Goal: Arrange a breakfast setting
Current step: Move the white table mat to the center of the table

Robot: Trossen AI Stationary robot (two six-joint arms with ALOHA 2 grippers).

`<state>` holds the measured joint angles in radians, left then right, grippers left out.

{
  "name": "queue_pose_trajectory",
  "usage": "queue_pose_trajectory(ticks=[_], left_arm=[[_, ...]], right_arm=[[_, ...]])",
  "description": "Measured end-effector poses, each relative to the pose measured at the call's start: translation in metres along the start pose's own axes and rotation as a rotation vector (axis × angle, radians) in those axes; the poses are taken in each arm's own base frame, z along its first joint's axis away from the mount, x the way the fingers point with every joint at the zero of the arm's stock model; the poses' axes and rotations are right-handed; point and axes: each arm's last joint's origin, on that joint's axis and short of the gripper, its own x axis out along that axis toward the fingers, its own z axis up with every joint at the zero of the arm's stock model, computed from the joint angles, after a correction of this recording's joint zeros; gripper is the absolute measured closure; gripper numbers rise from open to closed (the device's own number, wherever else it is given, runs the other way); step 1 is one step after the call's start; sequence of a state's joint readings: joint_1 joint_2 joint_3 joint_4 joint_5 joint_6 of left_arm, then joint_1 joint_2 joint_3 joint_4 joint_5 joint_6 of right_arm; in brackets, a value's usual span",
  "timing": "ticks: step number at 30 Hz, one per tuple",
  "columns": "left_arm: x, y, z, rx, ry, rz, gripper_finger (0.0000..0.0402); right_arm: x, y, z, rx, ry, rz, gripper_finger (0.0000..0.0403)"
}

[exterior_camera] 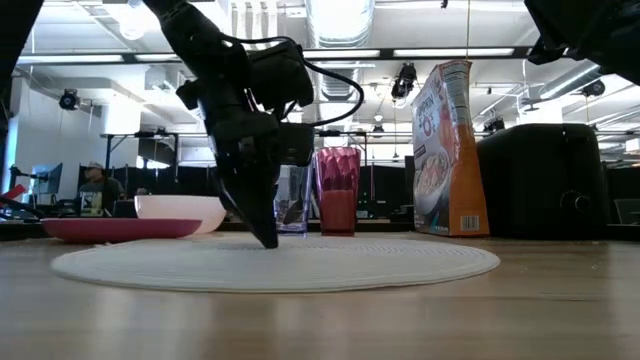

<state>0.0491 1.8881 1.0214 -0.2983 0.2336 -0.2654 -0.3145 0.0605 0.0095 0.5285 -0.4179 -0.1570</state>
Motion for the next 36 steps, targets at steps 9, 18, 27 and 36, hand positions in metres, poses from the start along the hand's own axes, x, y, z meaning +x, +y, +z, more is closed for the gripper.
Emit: queue_pose_trajectory(ticks=[9,18,27,36], left_arm=[[-0.002,0.015,0.01,0.025,-0.082,0.026,0.0363],[-0.004,0.022,0.016,0.014,-0.133,0.027,0.0363],[-0.004,0.022,0.019,0.023,-0.169,0.018,0.0363],[-0.004,0.021,0.021,0.03,-0.185,-0.006,0.0363]], right_arm=[[0.0,0.0,0.0,0.0,0.0,0.0,0.036],[0.0,0.0,0.0,0.0,0.0,0.0,0.036],[0.0,0.0,0.0,0.0,0.0,-0.001,0.036],[0.0,0.0,0.0,0.0,0.0,0.0,0.036]])
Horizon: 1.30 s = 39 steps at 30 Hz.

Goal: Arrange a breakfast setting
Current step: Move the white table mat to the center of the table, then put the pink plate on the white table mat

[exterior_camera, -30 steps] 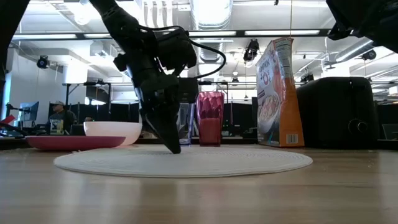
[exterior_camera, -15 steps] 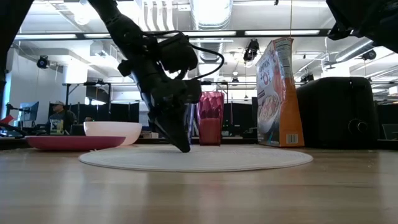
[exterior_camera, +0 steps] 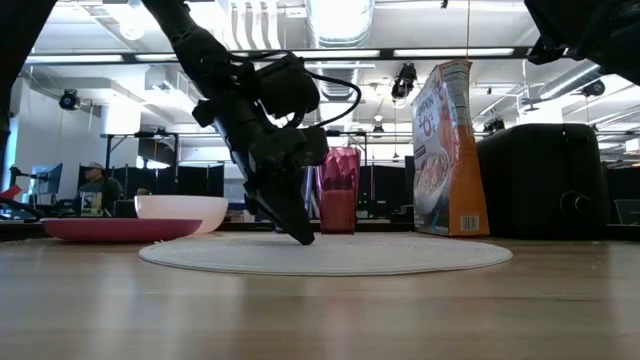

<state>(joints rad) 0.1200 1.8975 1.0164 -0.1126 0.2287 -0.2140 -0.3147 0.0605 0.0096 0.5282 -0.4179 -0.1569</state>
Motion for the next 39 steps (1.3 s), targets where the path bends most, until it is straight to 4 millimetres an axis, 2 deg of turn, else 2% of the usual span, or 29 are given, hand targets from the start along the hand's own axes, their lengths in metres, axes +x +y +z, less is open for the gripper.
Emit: queue_pose_trajectory(ticks=[4,10,13,17,24,28,31,39], left_arm=[[-0.005,-0.003,0.002,-0.006,0.008,-0.04,0.0363],[-0.023,-0.019,0.023,-0.007,0.083,-0.032,0.0363],[-0.032,-0.028,0.027,-0.012,0.174,0.024,0.0362],[-0.041,-0.039,0.023,-0.047,0.268,0.2,0.0344],[-0.055,-0.051,0.0,-0.159,0.458,0.375,0.0249],[-0.063,-0.054,-0.014,-0.167,0.53,0.524,0.0205],[-0.07,-0.05,-0.024,-0.182,0.542,0.595,0.0192],[-0.085,-0.03,-0.057,-0.284,0.495,0.616,0.0189]], right_arm=[[0.0,0.0,0.0,0.0,0.0,0.0,0.036],[0.0,0.0,0.0,0.0,0.0,0.0,0.036],[0.0,0.0,0.0,0.0,0.0,0.0,0.036],[0.0,0.0,0.0,0.0,0.0,0.0,0.036],[0.0,0.0,0.0,0.0,0.0,0.0,0.036],[0.0,0.0,0.0,0.0,0.0,0.0,0.036],[0.0,0.0,0.0,0.0,0.0,0.0,0.036],[0.0,0.0,0.0,0.0,0.0,0.0,0.036]])
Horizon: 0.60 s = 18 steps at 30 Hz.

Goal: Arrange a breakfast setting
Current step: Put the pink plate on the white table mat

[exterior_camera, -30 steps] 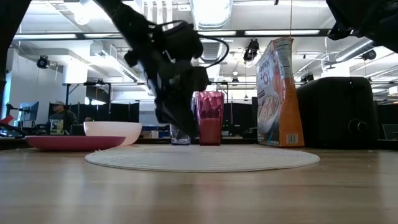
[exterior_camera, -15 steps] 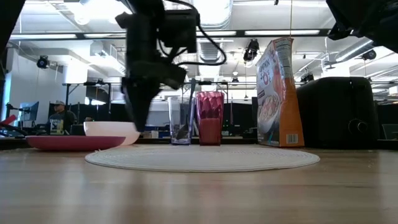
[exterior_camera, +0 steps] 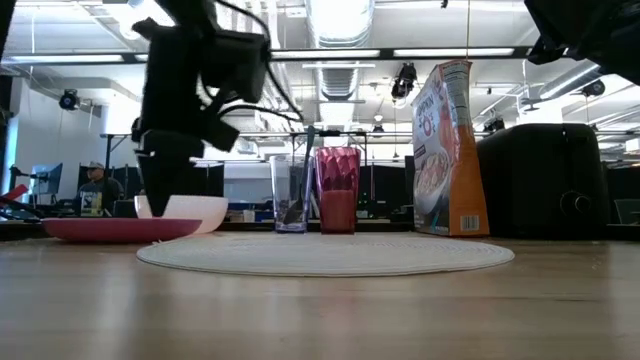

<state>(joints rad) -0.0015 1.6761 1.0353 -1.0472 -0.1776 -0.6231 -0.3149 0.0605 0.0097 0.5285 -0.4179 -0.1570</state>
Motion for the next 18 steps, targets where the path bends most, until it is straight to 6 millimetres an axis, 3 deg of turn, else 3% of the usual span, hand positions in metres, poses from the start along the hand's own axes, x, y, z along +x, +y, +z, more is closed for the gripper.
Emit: queue_pose_trajectory(ticks=[7,18], left_arm=[[0.016,0.012,-0.018,-0.033,-0.05,-0.038,0.0214],[0.037,0.01,-0.023,-0.03,-0.033,-0.029,0.0312]], right_arm=[[0.0,0.0,0.0,0.0,0.0,0.0,0.036],[0.0,0.0,0.0,0.0,0.0,0.0,0.036]])
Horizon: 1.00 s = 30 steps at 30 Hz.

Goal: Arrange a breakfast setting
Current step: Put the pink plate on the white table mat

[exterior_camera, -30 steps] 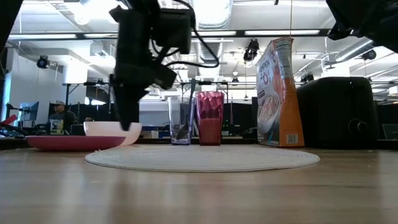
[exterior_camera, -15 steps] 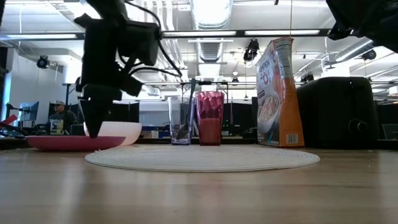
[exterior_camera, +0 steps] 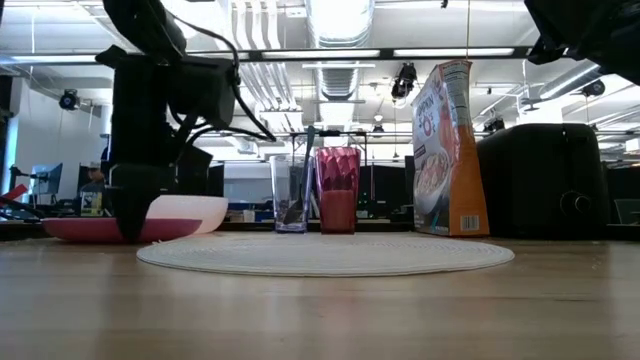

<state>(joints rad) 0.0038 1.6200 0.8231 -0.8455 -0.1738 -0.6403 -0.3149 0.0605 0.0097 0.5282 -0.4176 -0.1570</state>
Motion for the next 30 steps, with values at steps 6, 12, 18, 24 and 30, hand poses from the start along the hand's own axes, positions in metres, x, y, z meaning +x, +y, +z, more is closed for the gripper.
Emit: queue_pose_trajectory(ticks=[6,12,18,24,30], left_arm=[[-0.009,-0.004,0.009,-0.001,-0.036,-0.014,0.0375],[-0.026,-0.009,0.02,0.034,-0.084,-0.042,0.0394],[-0.055,-0.023,0.035,0.113,-0.179,-0.12,0.0397],[-0.088,-0.041,0.049,0.31,-0.299,-0.178,0.0399],[-0.096,-0.064,0.066,0.587,-0.355,-0.15,0.0399]], right_arm=[[0.0,0.0,0.0,0.0,0.0,0.0,0.036],[0.0,0.0,0.0,0.0,0.0,0.0,0.036],[0.0,0.0,0.0,0.0,0.0,0.001,0.036],[0.0,0.0,0.0,0.0,0.0,0.0,0.036],[0.0,0.0,0.0,0.0,0.0,0.0,0.036]])
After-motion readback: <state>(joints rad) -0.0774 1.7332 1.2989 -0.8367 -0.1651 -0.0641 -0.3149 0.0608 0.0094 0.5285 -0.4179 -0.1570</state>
